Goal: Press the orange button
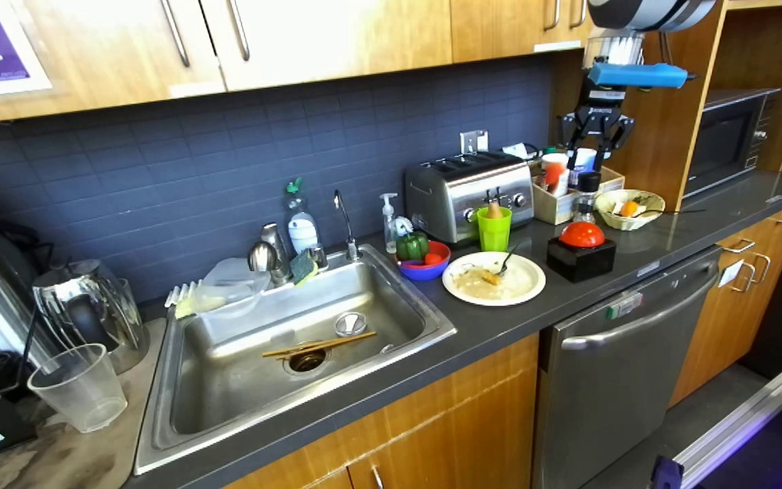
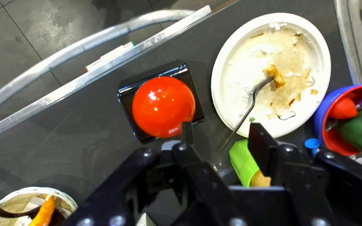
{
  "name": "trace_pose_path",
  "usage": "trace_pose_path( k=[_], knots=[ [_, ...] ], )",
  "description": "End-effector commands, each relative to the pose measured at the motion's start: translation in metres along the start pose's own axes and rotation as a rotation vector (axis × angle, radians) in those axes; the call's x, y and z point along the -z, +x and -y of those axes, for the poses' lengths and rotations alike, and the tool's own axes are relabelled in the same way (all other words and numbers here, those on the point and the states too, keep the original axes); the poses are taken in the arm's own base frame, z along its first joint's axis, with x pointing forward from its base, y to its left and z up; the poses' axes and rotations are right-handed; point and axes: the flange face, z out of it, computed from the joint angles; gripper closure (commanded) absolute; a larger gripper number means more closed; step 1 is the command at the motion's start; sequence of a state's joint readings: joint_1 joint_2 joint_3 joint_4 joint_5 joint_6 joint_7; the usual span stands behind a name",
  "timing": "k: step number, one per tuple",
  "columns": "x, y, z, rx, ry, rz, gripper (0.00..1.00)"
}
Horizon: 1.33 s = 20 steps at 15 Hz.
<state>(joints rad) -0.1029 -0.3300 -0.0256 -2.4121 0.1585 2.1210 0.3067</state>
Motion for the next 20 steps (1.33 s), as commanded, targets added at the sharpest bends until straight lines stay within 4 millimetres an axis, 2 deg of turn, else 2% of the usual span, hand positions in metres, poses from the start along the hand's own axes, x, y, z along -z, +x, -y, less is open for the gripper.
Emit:
trace_pose_path(
  k=[1,2,4,10,11,13,14,20],
  knots=[
    [-0.002,0.006,-0.003,0.010,-0.030,-0.082,0.18],
    [-0.004,0.009,-0.005,0.010,-0.039,-0.106,0.10],
    [-0.007,0.015,-0.010,0.013,-0.054,-0.145,0.01],
    [-0.023,0.033,-0.022,-0.003,-0.075,-0.206,0.01],
    [-0.027,0.035,-0.023,-0.006,-0.076,-0.207,0.25],
    [-0.033,0.039,-0.025,-0.015,-0.075,-0.209,0.28],
    [-0.036,0.040,-0.026,-0.019,-0.073,-0.208,0.33],
    [-0.048,0.038,-0.030,-0.039,-0.088,-0.179,0.81]
  ],
)
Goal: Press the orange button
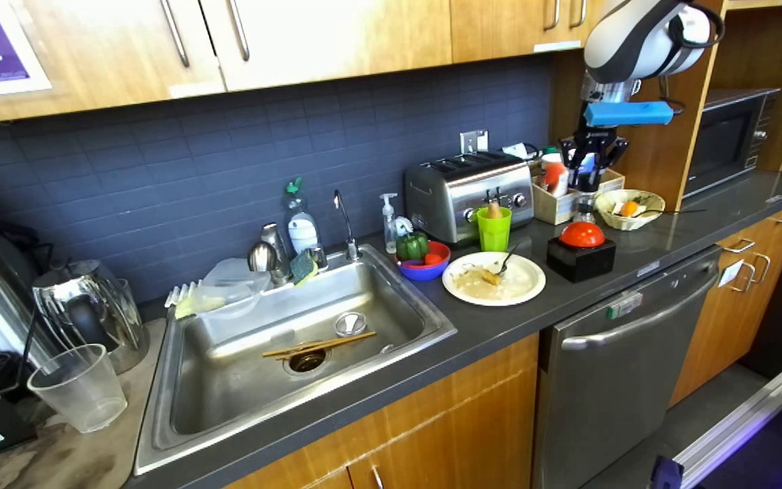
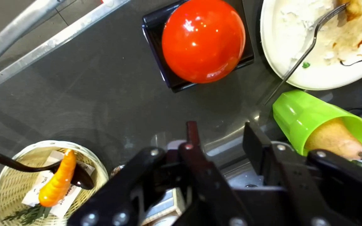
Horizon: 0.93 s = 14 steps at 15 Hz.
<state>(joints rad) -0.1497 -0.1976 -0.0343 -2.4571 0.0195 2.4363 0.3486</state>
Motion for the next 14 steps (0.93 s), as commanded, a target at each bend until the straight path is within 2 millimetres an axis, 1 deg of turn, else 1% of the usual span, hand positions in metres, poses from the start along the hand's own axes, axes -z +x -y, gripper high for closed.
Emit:
trace_pose_path(
  k=[1,2,3,8,11,14],
  knots=[
    [-0.002,-0.002,-0.004,-0.024,-0.023,-0.001,0.88],
    [-0.004,-0.003,-0.005,-0.030,-0.024,0.006,0.96],
    [-0.007,-0.006,-0.006,-0.034,-0.026,0.016,0.99],
    [-0.019,-0.023,-0.009,-0.027,-0.052,0.098,1.00],
    [-0.020,-0.032,-0.010,-0.020,-0.062,0.127,1.00],
    [-0.020,-0.034,-0.006,-0.016,-0.052,0.118,1.00]
  ],
)
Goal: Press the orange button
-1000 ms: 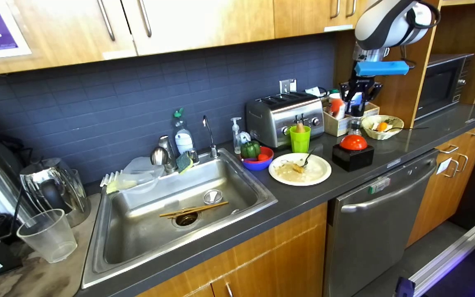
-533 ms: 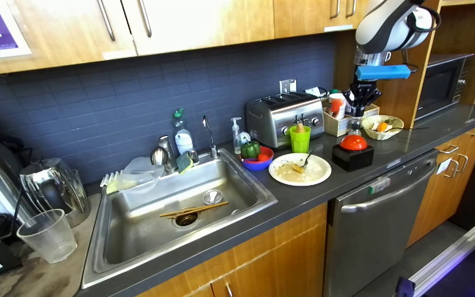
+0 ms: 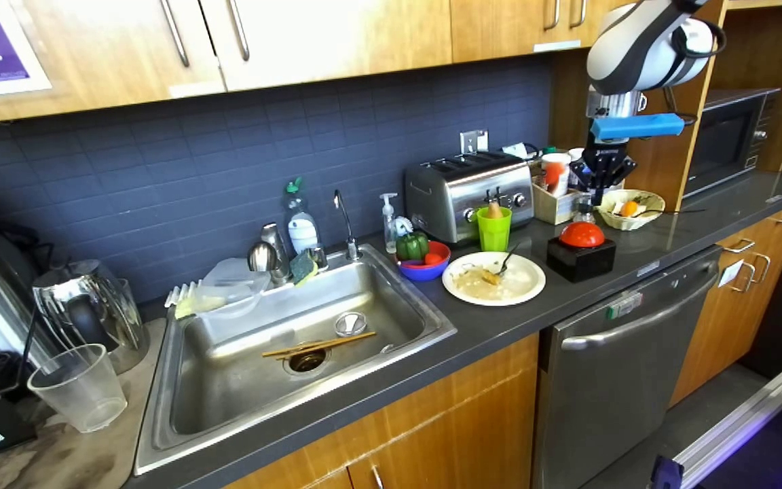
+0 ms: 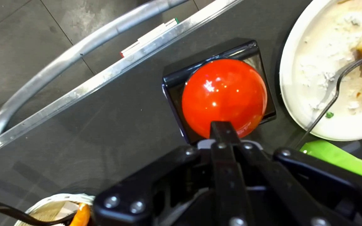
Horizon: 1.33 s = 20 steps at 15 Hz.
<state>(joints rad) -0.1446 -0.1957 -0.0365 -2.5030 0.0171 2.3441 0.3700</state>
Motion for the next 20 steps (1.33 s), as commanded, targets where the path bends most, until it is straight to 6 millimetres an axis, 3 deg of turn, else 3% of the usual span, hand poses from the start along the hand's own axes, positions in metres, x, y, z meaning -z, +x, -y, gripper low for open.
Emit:
trace_pose_path(
  k=[1,8,20],
  knots=[
    [0.005,-0.009,0.003,0.003,0.003,-0.016,1.00],
    [-0.014,-0.014,0.009,0.018,0.012,-0.004,1.00],
    [-0.027,-0.011,0.017,0.029,0.045,-0.057,1.00]
  ],
)
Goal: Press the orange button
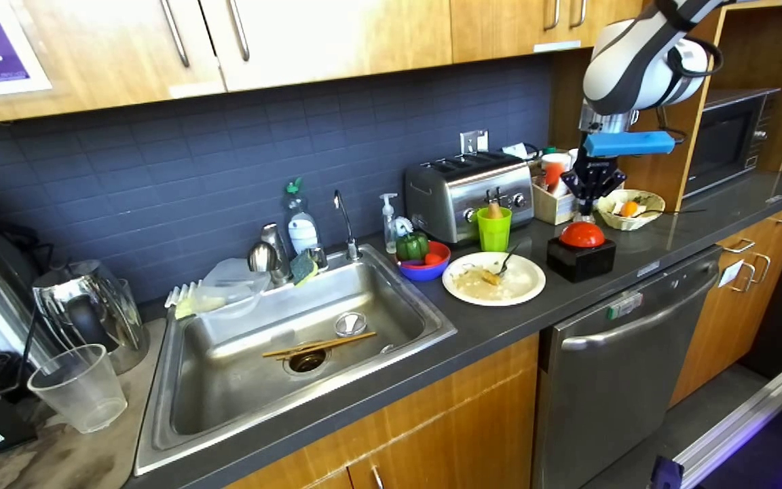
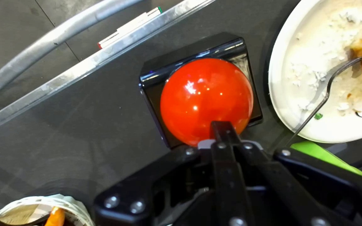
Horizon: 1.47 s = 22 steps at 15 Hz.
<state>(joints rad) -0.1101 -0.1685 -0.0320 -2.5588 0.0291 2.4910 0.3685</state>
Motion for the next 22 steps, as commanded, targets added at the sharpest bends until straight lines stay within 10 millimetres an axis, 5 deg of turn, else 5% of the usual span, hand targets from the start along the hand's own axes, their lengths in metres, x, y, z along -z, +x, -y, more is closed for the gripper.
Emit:
trace_pose_path(
  k=[1,22],
  knots=[
    [-0.006,-0.001,0.003,-0.003,0.014,0.001,1.00],
    [-0.041,0.011,-0.006,-0.047,0.034,0.095,1.00]
  ],
)
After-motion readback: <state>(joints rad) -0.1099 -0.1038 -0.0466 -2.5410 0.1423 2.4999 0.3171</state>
